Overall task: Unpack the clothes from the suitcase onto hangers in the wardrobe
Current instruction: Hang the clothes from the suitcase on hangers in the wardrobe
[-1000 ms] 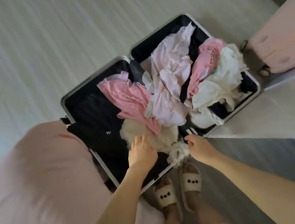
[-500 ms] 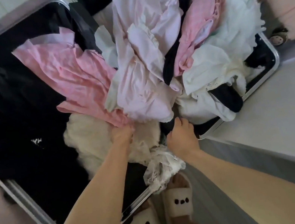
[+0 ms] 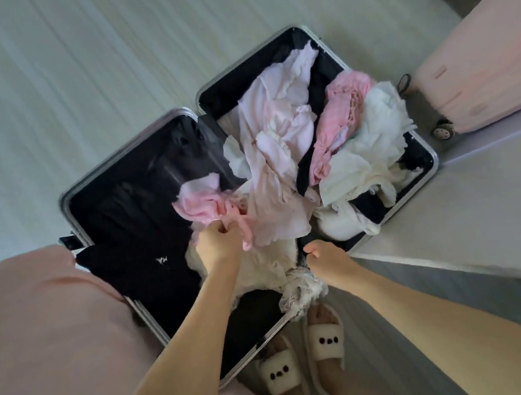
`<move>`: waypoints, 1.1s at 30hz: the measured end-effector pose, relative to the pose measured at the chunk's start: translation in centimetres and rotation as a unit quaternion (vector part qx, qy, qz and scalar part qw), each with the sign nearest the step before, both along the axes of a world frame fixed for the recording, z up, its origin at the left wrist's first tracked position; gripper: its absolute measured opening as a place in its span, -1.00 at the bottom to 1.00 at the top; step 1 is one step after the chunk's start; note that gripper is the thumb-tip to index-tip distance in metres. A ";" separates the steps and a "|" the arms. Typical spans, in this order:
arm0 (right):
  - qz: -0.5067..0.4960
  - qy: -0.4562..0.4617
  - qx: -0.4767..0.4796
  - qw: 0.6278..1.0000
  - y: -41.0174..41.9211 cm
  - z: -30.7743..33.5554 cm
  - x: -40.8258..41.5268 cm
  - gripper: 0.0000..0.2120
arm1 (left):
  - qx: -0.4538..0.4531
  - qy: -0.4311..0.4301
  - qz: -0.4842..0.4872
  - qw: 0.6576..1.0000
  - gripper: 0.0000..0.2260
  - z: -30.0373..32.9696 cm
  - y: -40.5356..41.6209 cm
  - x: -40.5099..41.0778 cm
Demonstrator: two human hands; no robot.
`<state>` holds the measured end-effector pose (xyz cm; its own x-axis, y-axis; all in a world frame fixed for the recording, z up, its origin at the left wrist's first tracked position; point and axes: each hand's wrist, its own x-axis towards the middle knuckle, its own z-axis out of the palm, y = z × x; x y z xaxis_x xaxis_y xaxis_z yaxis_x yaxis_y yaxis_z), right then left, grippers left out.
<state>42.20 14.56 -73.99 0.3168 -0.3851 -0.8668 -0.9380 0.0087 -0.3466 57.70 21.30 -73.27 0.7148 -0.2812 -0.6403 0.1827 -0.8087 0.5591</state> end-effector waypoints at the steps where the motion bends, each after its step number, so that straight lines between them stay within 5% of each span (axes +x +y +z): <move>1: 0.005 -0.023 -0.005 1.000 0.1 2.8 0.5 -0.59 | -0.013 0.001 -0.014 1.000 -0.67 3.1 0.2 0.4; 11: 0.010 -0.291 -0.068 0.954 3.8 27.9 2.0 -0.61 | -0.147 0.037 -0.102 0.983 -0.80 28.0 3.2 -1.5; 15: 0.015 -0.300 -0.138 0.944 6.0 33.5 -0.8 -0.90 | -0.189 0.060 -0.191 0.961 -0.82 35.3 4.1 -4.2; 17: -0.006 -0.294 -0.167 0.941 6.6 35.1 -2.8 -0.87 | -0.185 0.078 -0.241 0.949 -0.82 37.9 4.3 -5.4; 22: -0.044 -0.270 -0.144 0.951 6.4 38.3 -10.6 -0.67 | -0.192 0.099 -0.303 0.928 -0.85 41.1 5.0 -10.4; 24: -0.046 -0.260 -0.155 0.952 5.9 39.1 -13.8 -0.67 | -0.160 0.064 -0.361 0.917 -0.69 40.7 4.8 -13.1; 29: -0.101 -0.260 -0.192 0.941 5.0 42.8 -23.9 -0.81 | -0.073 0.067 -0.552 0.828 -0.30 39.9 4.2 -23.3; 33: -0.198 -0.309 -0.214 0.905 4.6 46.9 -30.8 -0.81 | -0.025 0.050 -0.632 0.773 -0.31 38.2 3.3 -30.0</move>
<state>11.43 19.14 -27.11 0.4536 -0.8330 -0.3167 -0.5171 0.0434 -0.8549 27.72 24.65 -35.02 -0.2031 -0.7407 -0.6404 -0.6911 -0.3548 0.6296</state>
